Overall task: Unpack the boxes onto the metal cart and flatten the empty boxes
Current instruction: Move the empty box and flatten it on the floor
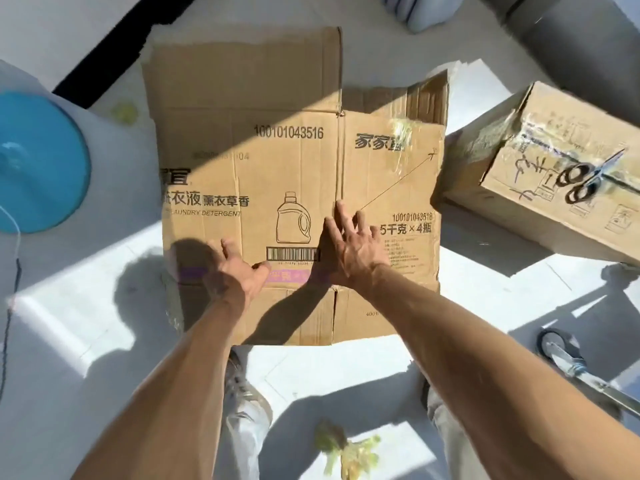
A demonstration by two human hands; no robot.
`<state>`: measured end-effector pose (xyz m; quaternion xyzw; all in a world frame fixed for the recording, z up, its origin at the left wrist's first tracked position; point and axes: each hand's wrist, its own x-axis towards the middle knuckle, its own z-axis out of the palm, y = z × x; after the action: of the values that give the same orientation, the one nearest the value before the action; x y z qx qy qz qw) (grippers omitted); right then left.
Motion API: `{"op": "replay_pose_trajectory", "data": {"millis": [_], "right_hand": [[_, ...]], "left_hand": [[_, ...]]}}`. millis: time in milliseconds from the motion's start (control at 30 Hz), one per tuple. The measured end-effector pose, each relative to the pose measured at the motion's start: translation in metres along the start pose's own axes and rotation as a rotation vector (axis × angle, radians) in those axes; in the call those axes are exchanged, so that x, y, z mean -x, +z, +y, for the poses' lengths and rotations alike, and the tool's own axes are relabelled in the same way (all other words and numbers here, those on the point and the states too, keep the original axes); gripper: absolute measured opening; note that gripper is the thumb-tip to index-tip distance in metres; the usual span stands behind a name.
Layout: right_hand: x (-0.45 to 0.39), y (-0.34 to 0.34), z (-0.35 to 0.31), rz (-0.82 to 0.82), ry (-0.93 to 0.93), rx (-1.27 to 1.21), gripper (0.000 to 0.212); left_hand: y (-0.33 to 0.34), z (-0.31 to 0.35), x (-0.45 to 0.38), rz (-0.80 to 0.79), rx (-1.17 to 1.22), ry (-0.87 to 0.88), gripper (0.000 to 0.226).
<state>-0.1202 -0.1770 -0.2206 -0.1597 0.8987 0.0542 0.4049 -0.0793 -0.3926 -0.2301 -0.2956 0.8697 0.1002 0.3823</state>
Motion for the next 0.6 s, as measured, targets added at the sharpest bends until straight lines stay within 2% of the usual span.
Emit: {"op": "replay_pose_trajectory", "data": {"millis": [133,200,267,367,433,533,600], "right_hand": [[-0.041,0.005,-0.052,-0.085,0.069,0.005,0.129],[-0.065,0.002,-0.079,-0.13,0.142,-0.026,0.121],[-0.08,0.003,-0.103,-0.13,0.23,-0.078,0.11],[-0.08,0.02,-0.122,-0.019,0.316,-0.258,0.116],[-0.066,0.035,-0.126,0.068,0.321,-0.346,0.114],[-0.048,0.043,-0.13,0.242,0.386,-0.467,0.091],[-0.045,0.029,-0.132,0.376,0.495,-0.535,0.074]], "left_hand": [[-0.006,-0.049,-0.027,0.219,0.099,0.126,0.068],[-0.01,-0.07,-0.043,0.293,0.12,0.196,0.059],[-0.01,-0.084,-0.058,0.348,0.199,0.133,0.057],[-0.005,-0.106,-0.076,0.414,0.259,0.015,0.062],[-0.003,-0.12,-0.09,0.375,0.369,-0.07,0.063],[-0.001,-0.125,-0.095,0.226,0.558,-0.135,0.056],[0.009,-0.119,-0.082,0.227,0.577,-0.163,0.058]]}}
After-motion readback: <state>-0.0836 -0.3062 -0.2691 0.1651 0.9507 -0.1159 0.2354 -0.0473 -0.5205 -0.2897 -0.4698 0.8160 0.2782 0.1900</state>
